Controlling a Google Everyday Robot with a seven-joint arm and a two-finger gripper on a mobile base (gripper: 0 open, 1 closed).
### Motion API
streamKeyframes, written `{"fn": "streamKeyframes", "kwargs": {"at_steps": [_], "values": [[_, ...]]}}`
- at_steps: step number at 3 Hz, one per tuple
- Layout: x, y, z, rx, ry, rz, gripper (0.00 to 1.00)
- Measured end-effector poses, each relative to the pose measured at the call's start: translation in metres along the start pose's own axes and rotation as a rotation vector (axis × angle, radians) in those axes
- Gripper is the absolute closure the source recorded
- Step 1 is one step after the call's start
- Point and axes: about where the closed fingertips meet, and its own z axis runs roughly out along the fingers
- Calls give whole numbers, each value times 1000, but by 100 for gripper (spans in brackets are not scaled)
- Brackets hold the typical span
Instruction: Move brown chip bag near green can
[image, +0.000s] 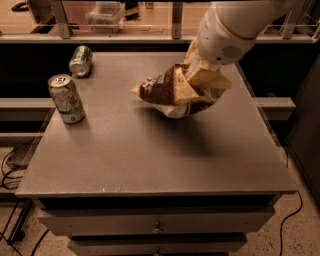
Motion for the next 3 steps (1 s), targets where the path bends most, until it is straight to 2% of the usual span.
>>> {"fn": "streamKeyframes", "kwargs": {"at_steps": [1,2,3], "values": [[-9,-4,0,4,-9,-14,100],[-7,2,3,-11,-1,-1,100],[2,-10,12,29,7,38,100]]}}
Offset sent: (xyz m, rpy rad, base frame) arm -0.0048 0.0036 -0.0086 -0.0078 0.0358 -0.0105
